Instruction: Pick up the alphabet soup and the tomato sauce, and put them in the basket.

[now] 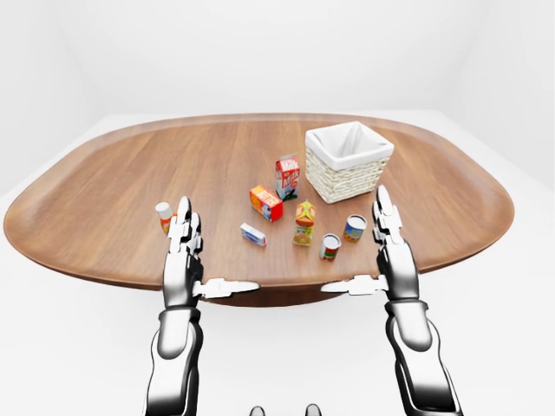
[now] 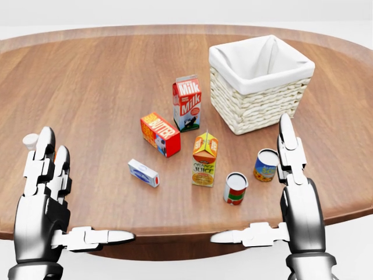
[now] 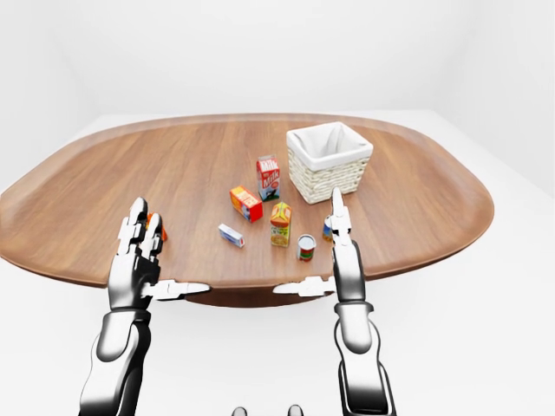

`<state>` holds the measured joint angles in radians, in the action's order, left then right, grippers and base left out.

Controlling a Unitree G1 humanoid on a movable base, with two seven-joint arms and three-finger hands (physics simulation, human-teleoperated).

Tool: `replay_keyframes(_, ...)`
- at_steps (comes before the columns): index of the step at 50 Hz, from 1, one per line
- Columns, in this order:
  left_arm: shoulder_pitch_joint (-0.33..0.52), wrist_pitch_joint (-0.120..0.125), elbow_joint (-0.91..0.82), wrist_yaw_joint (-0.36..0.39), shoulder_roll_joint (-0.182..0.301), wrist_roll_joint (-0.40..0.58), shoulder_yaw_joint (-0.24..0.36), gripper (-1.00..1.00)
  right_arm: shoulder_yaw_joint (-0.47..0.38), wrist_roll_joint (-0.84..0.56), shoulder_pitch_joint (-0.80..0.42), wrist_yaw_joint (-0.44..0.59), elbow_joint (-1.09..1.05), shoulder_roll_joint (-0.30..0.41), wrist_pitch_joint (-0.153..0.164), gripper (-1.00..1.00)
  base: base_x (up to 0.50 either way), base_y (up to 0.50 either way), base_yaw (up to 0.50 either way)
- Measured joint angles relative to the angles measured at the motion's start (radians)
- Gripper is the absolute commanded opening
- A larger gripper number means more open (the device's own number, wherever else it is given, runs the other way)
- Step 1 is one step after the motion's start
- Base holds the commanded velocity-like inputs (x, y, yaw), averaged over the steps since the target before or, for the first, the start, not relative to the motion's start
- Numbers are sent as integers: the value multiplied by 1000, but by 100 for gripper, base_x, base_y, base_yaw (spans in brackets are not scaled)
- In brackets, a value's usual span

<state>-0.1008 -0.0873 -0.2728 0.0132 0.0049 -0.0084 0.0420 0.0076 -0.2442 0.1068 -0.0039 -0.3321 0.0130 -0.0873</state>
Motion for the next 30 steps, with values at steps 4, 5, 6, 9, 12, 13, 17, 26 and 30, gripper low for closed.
replay_keyframes(4, 1, 0, 4, 1, 0, -1, 0, 100, 1, -1, 0, 0, 1, 0, 0, 100, 29, 0, 0)
replay_keyframes(5, 2, 0, 5, 1, 0, -1, 1, 100, 1, -1, 0, 0, 2, 0, 0, 100, 29, 0, 0)
replay_keyframes(6, 2, 0, 5, 1, 0, -1, 1, 100, 1, 0, 0, 1, 2, 0, 0, 100, 29, 0, 0)
replay_keyframes(9, 3, 0, 7, 2, 0, -1, 1, 100, 2, 0, -1, 1, 2, 0, 0, 100, 29, 0, 0)
replay_keyframes(12, 4, 0, 8, 2, 0, -2, 1, 100, 2, 0, -1, 2, 3, 0, 0, 100, 28, 0, 0)
replay_keyframes(13, 4, 0, 8, 2, 0, -2, 1, 100, 2, 0, -1, 2, 4, 0, 0, 100, 25, 0, 0)
replay_keyframes(17, 5, 0, 8, 1, 0, -2, 1, 100, 2, 1, -2, 2, 5, 0, 0, 100, 25, 0, 0)
replay_keyframes(26, 5, 0, 7, 1, 0, -4, 2, 100, 3, 2, -2, 2, 9, 0, 0, 100, 24, 0, 0)
replay_keyframes(30, 5, 0, 8, 1, 0, -5, 2, 100, 3, 2, -2, 2, 10, 0, 0, 100, 24, 0, 0)
